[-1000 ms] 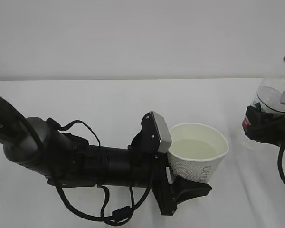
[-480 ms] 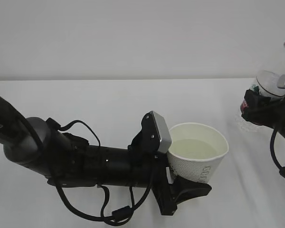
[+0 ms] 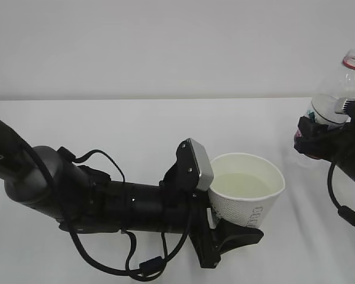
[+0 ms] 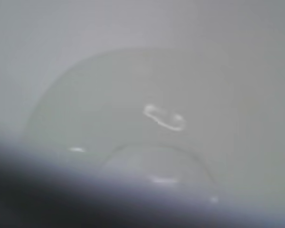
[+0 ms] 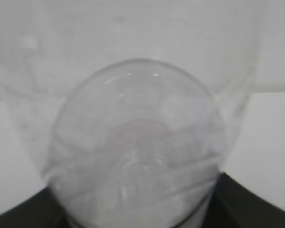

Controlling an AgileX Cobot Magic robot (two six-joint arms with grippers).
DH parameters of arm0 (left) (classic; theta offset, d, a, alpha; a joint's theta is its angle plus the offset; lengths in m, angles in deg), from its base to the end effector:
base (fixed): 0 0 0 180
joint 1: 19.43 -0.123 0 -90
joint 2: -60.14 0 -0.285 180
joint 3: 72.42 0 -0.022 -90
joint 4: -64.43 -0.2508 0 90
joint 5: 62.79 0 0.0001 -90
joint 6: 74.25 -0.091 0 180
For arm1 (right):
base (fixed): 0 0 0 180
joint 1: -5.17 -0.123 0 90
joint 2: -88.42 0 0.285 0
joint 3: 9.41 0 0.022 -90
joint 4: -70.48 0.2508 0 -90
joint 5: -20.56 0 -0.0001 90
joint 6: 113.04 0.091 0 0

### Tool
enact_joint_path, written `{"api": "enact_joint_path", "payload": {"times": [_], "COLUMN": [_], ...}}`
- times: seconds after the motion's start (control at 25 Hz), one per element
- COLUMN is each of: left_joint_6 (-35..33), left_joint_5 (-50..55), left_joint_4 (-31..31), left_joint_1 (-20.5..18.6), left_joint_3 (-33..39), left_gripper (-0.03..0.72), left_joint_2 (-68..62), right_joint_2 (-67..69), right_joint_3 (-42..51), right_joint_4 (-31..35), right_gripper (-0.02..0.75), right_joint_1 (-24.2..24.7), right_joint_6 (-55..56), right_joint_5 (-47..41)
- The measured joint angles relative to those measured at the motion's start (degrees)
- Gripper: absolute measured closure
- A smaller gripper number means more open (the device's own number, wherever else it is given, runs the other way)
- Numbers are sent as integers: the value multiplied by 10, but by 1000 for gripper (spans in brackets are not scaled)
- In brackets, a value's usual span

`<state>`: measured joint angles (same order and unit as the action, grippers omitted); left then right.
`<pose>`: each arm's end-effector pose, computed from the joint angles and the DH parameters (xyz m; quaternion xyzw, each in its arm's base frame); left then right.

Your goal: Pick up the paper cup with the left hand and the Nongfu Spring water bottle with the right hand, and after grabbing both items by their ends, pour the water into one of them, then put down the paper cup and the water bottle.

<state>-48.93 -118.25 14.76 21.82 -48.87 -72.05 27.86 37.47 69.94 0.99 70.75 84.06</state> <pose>0.2480 -0.2934 0.0874 0.4972 0.6338 -0.4136 0.4242 0.3086 0.0233 0.1124 -0.0069 0.7816 0.0453 0.6221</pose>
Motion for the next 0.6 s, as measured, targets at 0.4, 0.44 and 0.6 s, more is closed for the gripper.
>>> {"api": "enact_joint_path", "payload": {"times": [0.4,0.44,0.6], "left_joint_6": [0,0,0], "left_joint_5": [0,0,0], "left_joint_4": [0,0,0], "left_joint_1": [0,0,0], "left_joint_3": [0,0,0], "left_gripper": [180,180,180], "left_joint_2": [0,0,0], "right_joint_2": [3,3,3], "right_joint_3": [19,23,34], "right_joint_4": [0,0,0], "right_gripper": [334,334,334], "right_joint_1": [0,0,0], "right_joint_6": [0,0,0], "right_joint_5": [0,0,0]}}
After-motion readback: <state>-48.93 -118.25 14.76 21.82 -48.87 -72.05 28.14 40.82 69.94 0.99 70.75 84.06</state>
